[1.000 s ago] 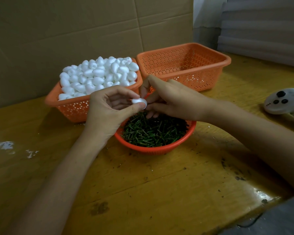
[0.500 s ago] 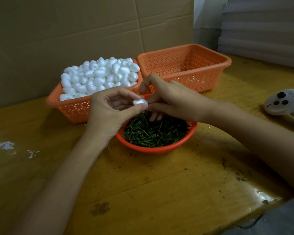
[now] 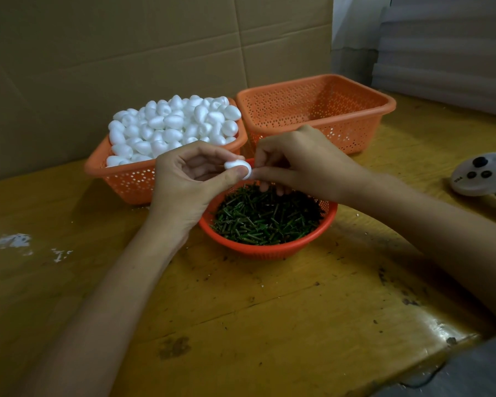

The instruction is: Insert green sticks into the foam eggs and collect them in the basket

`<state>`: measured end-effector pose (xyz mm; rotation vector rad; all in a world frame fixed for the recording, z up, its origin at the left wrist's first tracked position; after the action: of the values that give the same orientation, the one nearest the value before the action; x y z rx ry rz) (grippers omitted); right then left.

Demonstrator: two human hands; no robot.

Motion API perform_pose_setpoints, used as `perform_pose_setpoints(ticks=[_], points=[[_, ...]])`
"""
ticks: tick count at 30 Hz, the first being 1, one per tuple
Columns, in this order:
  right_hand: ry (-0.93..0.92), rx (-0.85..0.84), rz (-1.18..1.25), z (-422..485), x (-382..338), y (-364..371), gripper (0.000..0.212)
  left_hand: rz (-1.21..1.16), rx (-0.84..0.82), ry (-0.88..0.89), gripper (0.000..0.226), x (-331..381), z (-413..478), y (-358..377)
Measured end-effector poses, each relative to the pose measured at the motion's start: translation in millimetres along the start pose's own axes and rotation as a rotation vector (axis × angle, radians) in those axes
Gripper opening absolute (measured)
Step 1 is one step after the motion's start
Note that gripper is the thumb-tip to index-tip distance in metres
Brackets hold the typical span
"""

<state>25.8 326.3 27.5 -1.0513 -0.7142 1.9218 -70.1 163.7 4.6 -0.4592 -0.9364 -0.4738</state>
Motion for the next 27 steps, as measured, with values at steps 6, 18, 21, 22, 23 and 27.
perform_pose_setpoints(ticks=[6,18,21,22,23,27], points=[[0.037,-0.089,0.069,1.1,3.0,4.2,0.014,0.01,0.0,-0.009,0.021,-0.2,-1.6,2.1],[0.014,-0.085,0.077,1.1,1.2,2.9,0.011,0.05,-0.019,0.004,0.021,0.3,-0.6,2.0],[0.017,-0.092,0.092,0.9,1.5,3.3,0.011,0.046,-0.027,0.006,0.021,0.6,-0.5,1.8],[0.017,-0.094,0.096,0.9,1.7,3.7,0.011,0.045,-0.028,0.006,0.021,0.7,-0.6,1.8],[0.019,-0.093,0.101,1.0,2.0,4.0,0.011,0.044,-0.027,0.006,0.021,0.7,-0.9,1.8],[0.023,-0.088,0.117,1.9,4.1,4.4,0.01,0.043,-0.011,-0.001,0.024,0.2,-1.7,2.1]])
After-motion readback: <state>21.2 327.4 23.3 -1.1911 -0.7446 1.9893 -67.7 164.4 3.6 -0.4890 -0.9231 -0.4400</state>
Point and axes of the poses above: each hand's wrist, its own z-axis towards the middle knuckle, its own y-axis out of the palm, x = y × z, the point moved 4 cm from there along z, towards the middle knuckle, and after that the axes turned 3 degrees about z, right-handed, at the moved point
